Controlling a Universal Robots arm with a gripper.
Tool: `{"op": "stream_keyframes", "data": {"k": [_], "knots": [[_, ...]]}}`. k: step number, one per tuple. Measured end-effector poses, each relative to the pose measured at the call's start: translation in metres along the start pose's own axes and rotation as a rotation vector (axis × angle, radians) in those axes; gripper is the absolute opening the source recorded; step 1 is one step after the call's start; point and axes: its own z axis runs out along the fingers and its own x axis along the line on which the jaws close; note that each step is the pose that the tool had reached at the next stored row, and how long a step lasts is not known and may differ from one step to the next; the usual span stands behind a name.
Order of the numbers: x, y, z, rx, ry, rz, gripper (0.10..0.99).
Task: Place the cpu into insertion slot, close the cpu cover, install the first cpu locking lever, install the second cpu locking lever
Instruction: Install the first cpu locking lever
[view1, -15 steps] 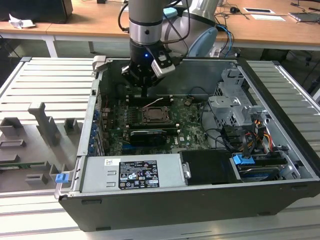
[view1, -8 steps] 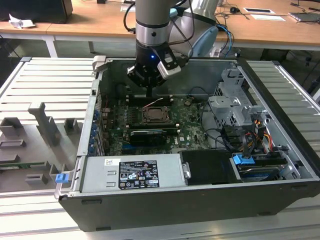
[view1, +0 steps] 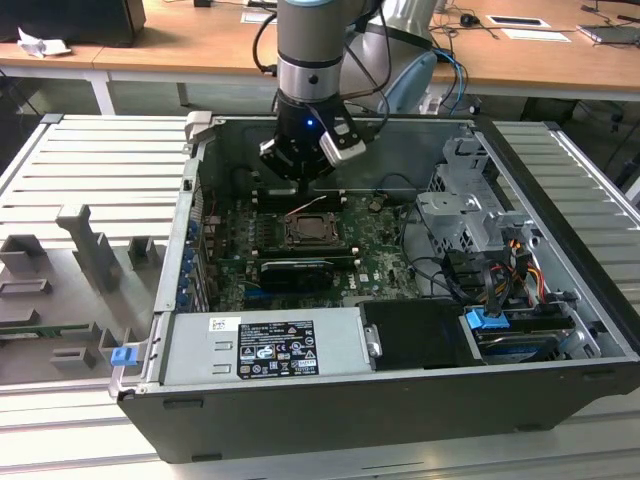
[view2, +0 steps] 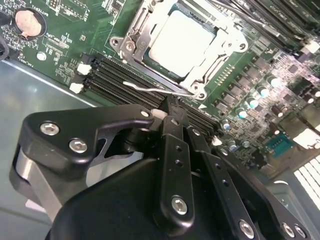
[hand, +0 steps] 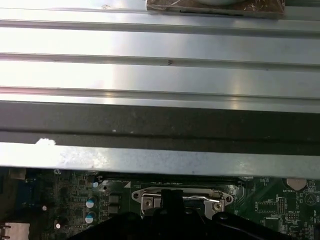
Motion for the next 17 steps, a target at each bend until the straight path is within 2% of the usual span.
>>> {"op": "stream_keyframes", "data": {"k": [17], "knots": [[-0.0148,0.0067,0.0126,-0.004,0.0008,-0.014,0.106]]}}
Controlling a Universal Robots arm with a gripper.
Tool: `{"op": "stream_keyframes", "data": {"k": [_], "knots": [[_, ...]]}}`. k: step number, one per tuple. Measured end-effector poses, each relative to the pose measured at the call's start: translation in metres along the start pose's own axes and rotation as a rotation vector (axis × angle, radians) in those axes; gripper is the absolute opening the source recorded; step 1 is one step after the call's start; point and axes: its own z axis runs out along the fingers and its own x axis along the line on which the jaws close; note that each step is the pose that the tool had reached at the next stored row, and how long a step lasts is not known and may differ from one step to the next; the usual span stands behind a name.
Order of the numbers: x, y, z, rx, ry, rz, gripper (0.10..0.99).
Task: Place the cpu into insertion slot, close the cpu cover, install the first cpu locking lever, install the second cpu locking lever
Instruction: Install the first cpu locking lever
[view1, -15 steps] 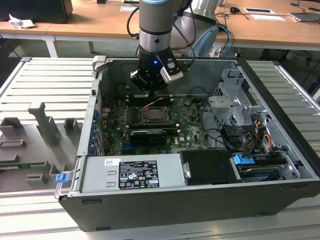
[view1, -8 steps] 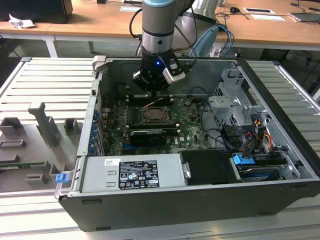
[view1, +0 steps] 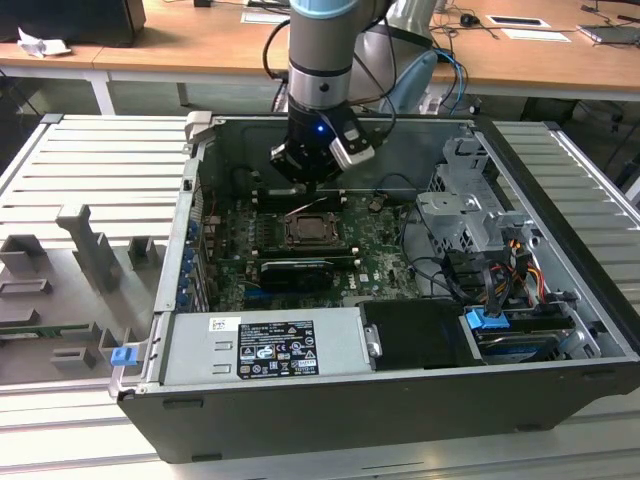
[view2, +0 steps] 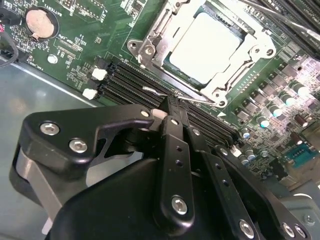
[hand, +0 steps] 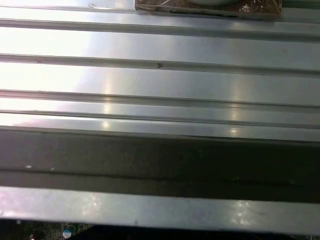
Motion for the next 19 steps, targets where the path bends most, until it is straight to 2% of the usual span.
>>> {"op": "stream_keyframes", "data": {"k": [7,13,19], "knots": [[-0.0035,-0.0035,0.0016,0.000,-0.0002,0.000,0.106],[-0.0074,-0.0020,0.0049,0.000,-0.0002,0.000,0.106],[-0.0108,-0.0014,0.0112,0.000,-0.0001,0.000,0.106]]}}
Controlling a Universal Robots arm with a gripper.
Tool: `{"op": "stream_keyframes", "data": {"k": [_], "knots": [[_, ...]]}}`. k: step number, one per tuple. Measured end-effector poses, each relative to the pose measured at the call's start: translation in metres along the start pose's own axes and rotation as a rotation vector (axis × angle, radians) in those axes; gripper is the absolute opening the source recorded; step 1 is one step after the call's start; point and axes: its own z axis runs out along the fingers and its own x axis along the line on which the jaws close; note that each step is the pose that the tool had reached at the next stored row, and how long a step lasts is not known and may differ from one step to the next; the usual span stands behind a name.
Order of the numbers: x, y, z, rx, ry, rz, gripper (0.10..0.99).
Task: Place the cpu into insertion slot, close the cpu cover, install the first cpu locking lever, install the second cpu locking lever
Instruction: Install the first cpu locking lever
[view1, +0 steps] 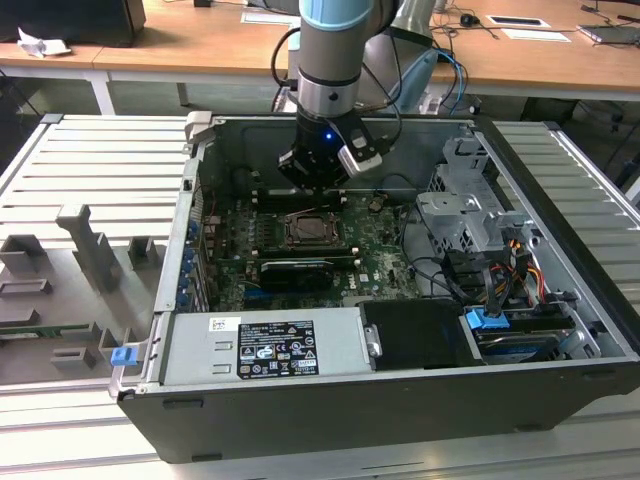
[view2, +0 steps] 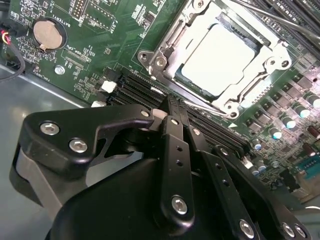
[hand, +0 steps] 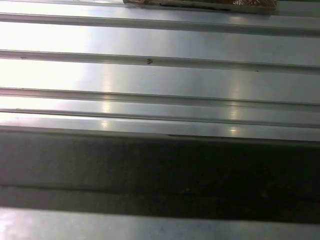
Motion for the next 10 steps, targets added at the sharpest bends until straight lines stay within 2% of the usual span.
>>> {"op": "stream_keyframes", "data": {"k": [6,10], "knots": [[-0.0023,-0.0005,0.0057,0.000,0.0000,0.000,0.106],[-0.0025,-0.0005,0.0069,0.000,0.0000,0.000,0.106]]}}
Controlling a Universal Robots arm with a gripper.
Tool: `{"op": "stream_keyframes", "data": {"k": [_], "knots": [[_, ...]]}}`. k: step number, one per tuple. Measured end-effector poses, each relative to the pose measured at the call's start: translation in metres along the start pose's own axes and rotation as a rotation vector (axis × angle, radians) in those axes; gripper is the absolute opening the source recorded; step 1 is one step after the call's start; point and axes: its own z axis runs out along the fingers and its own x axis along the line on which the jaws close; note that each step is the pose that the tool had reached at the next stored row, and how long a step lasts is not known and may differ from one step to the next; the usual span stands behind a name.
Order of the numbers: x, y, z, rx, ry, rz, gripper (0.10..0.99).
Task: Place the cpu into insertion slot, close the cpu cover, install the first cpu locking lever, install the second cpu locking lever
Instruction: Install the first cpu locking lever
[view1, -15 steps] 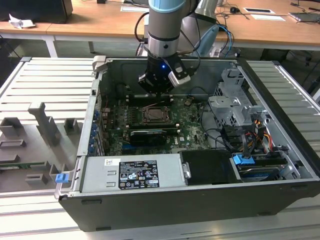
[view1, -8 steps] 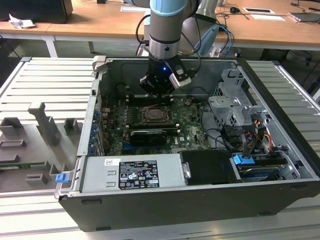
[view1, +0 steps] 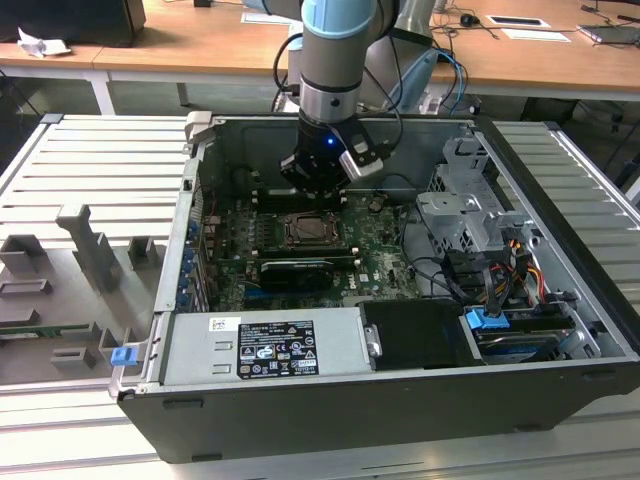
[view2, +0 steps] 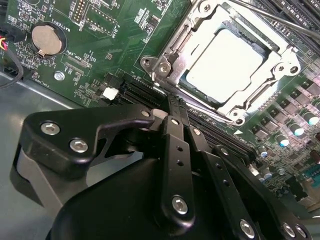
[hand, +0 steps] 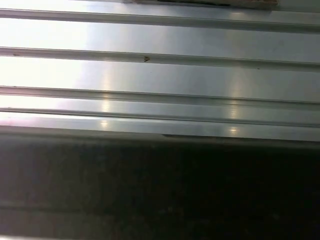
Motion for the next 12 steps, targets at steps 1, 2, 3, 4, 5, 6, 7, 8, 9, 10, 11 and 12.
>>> {"op": "stream_keyframes", "data": {"k": [1,2,3,4,5,6,7,8,9,10,11,12], "knots": [[0.0000,0.0000,0.0001,0.000,0.0001,0.000,0.106],[-0.0001,0.0000,0.0005,0.000,-0.0001,0.000,0.106],[-0.0001,0.0000,0.0008,0.001,0.0000,0.000,0.106],[0.0000,-0.0001,0.0011,0.002,0.0001,0.000,0.106],[0.0000,-0.0001,0.0013,0.003,0.0001,0.000,0.106],[0.0000,-0.0001,0.0016,0.004,0.0002,0.000,0.106],[0.0000,-0.0001,0.0018,0.006,0.0003,0.000,0.106],[0.0000,-0.0001,0.0022,0.009,0.0004,0.000,0.106],[0.0000,-0.0002,0.0025,0.011,0.0006,0.000,0.106],[0.0000,-0.0002,0.0028,0.012,0.0007,0.000,0.106],[0.0000,-0.0002,0.0031,0.013,0.0007,0.000,0.106],[0.0000,-0.0002,0.0035,0.014,0.0008,0.000,0.106]]}}
